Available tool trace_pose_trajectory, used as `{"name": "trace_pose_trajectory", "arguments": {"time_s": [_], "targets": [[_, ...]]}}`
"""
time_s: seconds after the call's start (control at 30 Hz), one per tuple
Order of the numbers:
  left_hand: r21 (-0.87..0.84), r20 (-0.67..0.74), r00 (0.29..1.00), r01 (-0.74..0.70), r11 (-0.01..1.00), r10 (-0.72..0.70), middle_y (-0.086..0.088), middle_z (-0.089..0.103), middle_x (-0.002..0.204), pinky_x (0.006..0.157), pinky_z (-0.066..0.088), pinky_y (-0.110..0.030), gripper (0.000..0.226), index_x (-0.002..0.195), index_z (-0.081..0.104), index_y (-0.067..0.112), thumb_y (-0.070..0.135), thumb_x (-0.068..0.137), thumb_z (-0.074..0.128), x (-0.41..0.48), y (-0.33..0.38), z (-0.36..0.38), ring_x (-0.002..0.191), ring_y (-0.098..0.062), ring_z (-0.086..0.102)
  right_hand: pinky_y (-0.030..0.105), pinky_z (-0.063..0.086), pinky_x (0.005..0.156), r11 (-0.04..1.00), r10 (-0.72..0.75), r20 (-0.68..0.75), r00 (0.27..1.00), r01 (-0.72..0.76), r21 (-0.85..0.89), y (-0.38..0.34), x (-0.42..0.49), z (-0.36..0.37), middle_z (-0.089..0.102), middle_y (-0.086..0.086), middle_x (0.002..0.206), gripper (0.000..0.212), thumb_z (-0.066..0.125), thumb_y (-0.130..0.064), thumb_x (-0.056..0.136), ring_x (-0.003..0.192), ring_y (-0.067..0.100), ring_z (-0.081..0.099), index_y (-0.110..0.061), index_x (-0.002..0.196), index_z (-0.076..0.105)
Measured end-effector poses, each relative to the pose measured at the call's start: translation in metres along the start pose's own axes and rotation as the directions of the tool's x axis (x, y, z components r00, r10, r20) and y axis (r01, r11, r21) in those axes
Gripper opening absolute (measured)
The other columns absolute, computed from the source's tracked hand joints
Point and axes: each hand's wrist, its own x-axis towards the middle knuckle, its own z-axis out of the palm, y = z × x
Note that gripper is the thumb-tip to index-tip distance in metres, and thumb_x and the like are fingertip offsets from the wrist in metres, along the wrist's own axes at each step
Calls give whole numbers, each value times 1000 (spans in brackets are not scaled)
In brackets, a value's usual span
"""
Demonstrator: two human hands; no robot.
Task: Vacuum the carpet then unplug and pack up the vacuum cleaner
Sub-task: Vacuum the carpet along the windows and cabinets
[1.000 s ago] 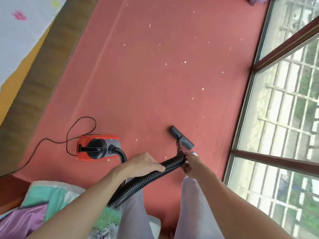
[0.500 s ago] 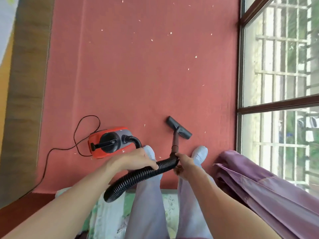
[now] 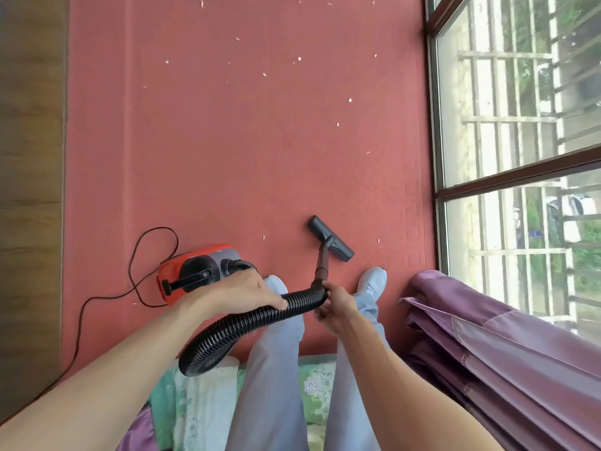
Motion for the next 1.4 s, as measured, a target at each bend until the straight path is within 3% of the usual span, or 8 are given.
{"name": "trace_pose_trajectory", "arguments": {"time_s": [0.13, 0.33, 0.5, 0.6, 0.73, 0.9, 1.2, 1.4], "targets": [[62, -26, 997, -65, 996, 67, -4, 50, 63, 65, 40, -27, 36, 66, 62, 15, 44, 87, 69, 15, 5, 16, 59, -18, 51, 24, 31, 45, 999, -41, -67, 997, 42, 10, -14, 9, -9, 33, -1, 36, 20, 62, -17, 91, 35, 12, 27, -6, 79, 50], [77, 20, 996, -92, 993, 91, 3, 52, 55, 62, 45, -23, 38, 61, 63, 13, 40, 87, 71, 17, 10, 13, 54, -14, 55, 24, 32, 45, 992, -54, -80, 995, 63, 112, -4, 4, -18, 34, 0, 37, 18, 60, -17, 92, 31, 10, 29, -5, 82, 51], [141, 28, 994, -108, 984, 105, 7, 64, 54, 47, 43, -13, 26, 85, 81, 21, 45, 85, 73, 12, 25, 2, 50, -7, 61, 25, 34, 45, 938, -35, -106, 994, 69, 339, 5, -10, -17, 46, 7, 62, 18, 62, -15, 91, 42, 15, 38, -2, 99, 53], [131, 51, 991, -133, 982, 127, 5, 70, 60, 50, 47, -15, 21, 89, 83, 24, 43, 85, 74, 20, 39, 3, 52, -9, 63, 25, 33, 47, 898, -39, -140, 989, 96, 428, 0, -12, -22, 46, 7, 59, 21, 62, -15, 90, 46, 16, 38, -4, 104, 51], [196, 44, 986, -165, 967, 160, 5, 72, 63, 51, 48, -14, 21, 93, 82, 27, 44, 85, 73, 36, 56, 12, 51, -5, 62, 23, 33, 45, 873, -30, -159, 987, 103, 477, -13, -9, -33, 45, 4, 44, 13, 59, -17, 91, 36, 13, 38, -8, 89, 51], [237, 38, 983, -184, 954, 181, 13, 69, 60, 50, 43, -11, 20, 94, 82, 32, 47, 83, 74, 55, 74, 14, 47, 4, 58, 22, 37, 42, 829, 2, -201, 980, 110, 548, -27, 1, -44, 52, 6, 68, 11, 60, -18, 90, 48, 15, 44, -10, 88, 53], [239, 51, 987, -162, 957, 154, 1, 73, 72, 59, 48, -19, 25, 95, 82, 31, 51, 86, 70, 82, 86, 19, 54, -6, 61, 21, 32, 41, 846, -8, -200, 980, 113, 522, -46, 20, -64, 45, 3, 56, 10, 59, -15, 91, 31, 10, 32, -13, 83, 53], [220, 101, 982, -180, 959, 161, 8, 61, 60, 49, 39, -11, 27, 93, 82, 26, 50, 87, 70, 101, 91, 54, 48, -1, 53, 23, 33, 41, 882, -31, -171, 985, 108, 458, -59, 37, -96, 45, 6, 63, 12, 58, -13, 95, 48, 13, 33, -8, 86, 52]]}}
